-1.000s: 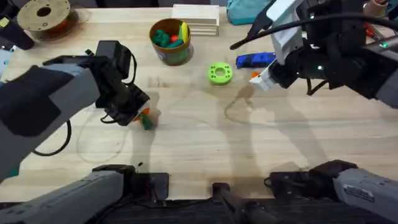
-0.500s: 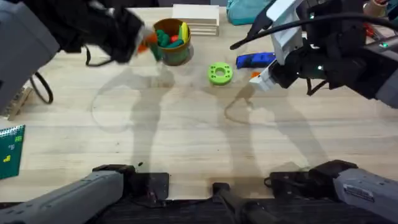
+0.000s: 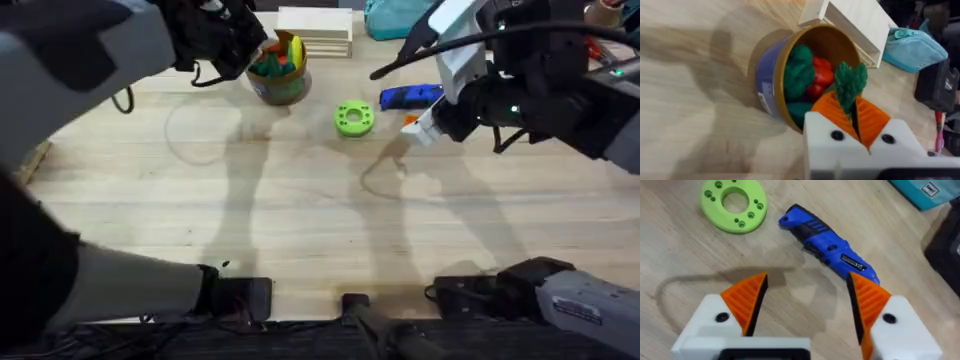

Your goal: Pick up the gripper from the table and insert it into the empty holder that is missing its gripper. Then pick up a screw, insert it into the mounting hole, and use the screwdriver to tighten it. Finally, clean up the table by picking up the vegetable and placing it into the bucket.

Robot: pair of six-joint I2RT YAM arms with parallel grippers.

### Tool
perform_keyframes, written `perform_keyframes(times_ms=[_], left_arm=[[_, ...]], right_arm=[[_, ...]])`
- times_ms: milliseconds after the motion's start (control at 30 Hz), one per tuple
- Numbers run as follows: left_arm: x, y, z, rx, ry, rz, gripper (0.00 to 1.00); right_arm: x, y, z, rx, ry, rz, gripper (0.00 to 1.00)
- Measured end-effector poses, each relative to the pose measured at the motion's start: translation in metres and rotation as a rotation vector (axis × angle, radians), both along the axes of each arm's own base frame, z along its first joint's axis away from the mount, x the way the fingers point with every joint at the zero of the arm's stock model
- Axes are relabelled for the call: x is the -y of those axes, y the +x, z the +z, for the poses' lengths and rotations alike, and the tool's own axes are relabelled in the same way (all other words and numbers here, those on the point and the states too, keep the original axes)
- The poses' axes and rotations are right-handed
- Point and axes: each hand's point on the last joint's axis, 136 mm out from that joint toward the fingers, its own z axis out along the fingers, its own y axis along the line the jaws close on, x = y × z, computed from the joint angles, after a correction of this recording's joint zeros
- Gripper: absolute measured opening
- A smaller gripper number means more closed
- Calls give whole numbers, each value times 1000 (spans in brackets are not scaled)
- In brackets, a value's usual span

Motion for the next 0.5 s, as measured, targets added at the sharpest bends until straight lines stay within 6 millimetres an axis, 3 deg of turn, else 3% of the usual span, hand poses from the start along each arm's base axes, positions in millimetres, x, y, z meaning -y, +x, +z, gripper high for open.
perform_keyframes(times_ms=[100, 300, 367, 500], left_arm=[[4, 6, -5, 15, -4, -30, 21], [6, 15, 5, 77, 0, -49, 31], [6, 15, 5, 79, 2, -53, 136], [7, 15, 6, 85, 11, -65, 513]], right_arm=[[0, 0, 0, 0, 0, 0, 939], [0, 0, 0, -1, 2, -3, 940], [0, 0, 0, -1, 2, -3, 939], [0, 0, 0, -1, 2, -3, 940]])
